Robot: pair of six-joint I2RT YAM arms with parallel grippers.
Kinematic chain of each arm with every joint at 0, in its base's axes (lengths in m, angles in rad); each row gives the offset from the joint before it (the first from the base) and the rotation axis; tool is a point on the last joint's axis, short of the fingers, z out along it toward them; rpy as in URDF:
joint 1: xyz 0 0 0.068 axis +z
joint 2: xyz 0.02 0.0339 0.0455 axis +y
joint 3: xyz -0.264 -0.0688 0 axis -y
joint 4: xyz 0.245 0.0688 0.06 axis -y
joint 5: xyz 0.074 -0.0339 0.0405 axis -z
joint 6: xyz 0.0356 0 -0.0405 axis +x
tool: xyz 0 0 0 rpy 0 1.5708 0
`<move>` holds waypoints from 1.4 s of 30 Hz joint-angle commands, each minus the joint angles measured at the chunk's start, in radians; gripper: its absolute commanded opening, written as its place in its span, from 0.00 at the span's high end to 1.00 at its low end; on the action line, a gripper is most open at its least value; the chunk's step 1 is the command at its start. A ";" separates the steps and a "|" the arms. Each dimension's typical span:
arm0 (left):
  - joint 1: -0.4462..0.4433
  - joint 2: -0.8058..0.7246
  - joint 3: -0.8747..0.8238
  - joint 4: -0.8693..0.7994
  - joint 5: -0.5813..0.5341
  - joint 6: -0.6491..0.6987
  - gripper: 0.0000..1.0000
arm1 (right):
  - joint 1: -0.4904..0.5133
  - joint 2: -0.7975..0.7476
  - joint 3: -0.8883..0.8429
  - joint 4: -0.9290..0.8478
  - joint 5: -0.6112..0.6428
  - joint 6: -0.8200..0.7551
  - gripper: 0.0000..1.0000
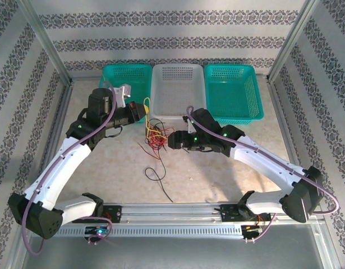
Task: Untangle the cables
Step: Untie the cable from multiple cables.
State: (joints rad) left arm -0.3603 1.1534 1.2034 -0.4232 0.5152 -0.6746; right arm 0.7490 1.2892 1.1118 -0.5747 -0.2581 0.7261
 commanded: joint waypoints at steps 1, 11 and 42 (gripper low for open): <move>-0.011 -0.032 0.083 -0.203 0.044 0.088 1.00 | 0.007 -0.016 0.047 -0.030 0.022 -0.025 0.21; -0.018 0.028 0.262 -0.515 0.096 0.262 1.00 | -0.049 -0.049 0.158 -0.048 0.039 -0.018 0.17; 0.020 0.041 0.279 0.237 0.474 -0.189 1.00 | 0.000 0.090 0.260 0.267 -0.101 0.015 0.21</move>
State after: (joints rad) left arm -0.3519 1.2190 1.4551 -0.3584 0.9352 -0.7551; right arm 0.7406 1.3514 1.3987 -0.4141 -0.3283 0.7128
